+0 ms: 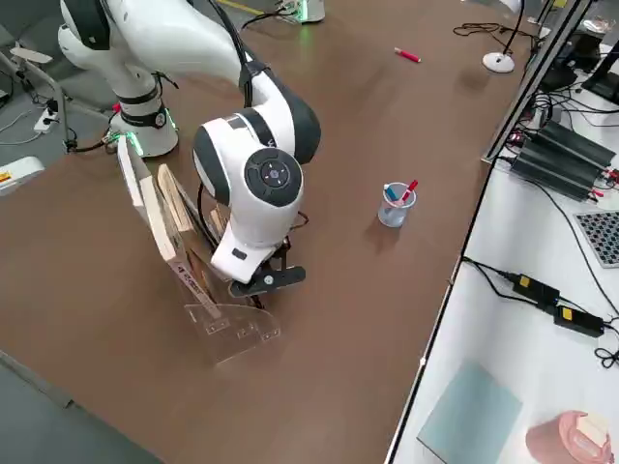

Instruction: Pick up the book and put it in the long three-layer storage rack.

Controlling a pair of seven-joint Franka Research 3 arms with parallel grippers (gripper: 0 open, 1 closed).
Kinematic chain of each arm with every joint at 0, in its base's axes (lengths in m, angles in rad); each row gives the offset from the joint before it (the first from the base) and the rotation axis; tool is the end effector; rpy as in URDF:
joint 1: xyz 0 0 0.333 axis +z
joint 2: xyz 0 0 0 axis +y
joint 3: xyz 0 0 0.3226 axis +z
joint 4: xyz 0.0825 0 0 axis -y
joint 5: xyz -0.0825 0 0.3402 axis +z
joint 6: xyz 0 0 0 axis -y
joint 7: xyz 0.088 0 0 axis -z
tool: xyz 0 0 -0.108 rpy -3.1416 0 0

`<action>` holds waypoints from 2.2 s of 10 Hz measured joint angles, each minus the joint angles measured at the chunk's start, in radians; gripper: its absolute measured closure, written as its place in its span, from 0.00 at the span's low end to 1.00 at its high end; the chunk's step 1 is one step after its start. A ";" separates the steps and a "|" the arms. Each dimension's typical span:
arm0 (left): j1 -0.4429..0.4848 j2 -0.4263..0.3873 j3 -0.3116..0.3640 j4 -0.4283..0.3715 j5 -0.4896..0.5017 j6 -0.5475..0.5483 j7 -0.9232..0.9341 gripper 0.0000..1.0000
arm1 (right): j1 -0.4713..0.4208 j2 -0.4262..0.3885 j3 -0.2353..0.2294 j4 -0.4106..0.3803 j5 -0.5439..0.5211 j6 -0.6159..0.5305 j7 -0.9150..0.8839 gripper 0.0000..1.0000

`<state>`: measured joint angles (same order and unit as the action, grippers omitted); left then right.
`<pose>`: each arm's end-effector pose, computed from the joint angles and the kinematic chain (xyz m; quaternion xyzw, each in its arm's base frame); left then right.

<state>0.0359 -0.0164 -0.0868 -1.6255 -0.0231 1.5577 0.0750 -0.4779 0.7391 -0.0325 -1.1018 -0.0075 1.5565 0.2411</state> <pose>0.5019 -0.0285 0.6139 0.9976 -0.0627 -0.0256 0.0112 0.5982 -0.3282 0.3764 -0.9219 0.3603 0.1423 0.0040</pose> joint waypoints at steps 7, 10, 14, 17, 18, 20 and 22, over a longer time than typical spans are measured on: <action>0.000 0.000 0.000 0.012 0.000 0.000 0.002 0.00 | 0.007 0.000 0.009 0.016 0.000 -0.084 -0.015 0.08; 0.000 0.000 0.000 0.017 0.000 0.000 0.003 0.00 | 0.016 -0.001 0.012 0.021 0.000 -0.139 -0.018 0.06; 0.000 0.000 0.000 0.021 0.000 0.000 0.003 0.00 | 0.054 -0.024 0.024 0.035 0.001 -0.185 -0.062 0.00; 0.000 0.000 0.000 0.022 0.000 0.000 0.003 0.00 | 0.061 -0.051 0.043 0.037 0.001 -0.193 -0.165 0.00; 0.000 0.000 0.000 0.022 0.000 0.000 0.003 0.00 | 0.063 -0.059 0.049 0.037 0.001 -0.196 -0.218 0.00; 0.000 0.000 0.000 0.023 0.000 0.000 0.003 0.00 | 0.075 -0.065 0.055 0.037 0.001 -0.196 -0.327 0.00; 0.000 0.000 0.000 0.024 0.000 0.000 0.003 0.00 | 0.099 -0.065 0.056 0.037 0.001 -0.182 -0.400 0.00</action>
<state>0.0360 -0.0164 -0.0868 -1.6017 -0.0231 1.5578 0.0781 -0.3788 0.6741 0.0237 -1.0651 -0.0064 1.3746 -0.1584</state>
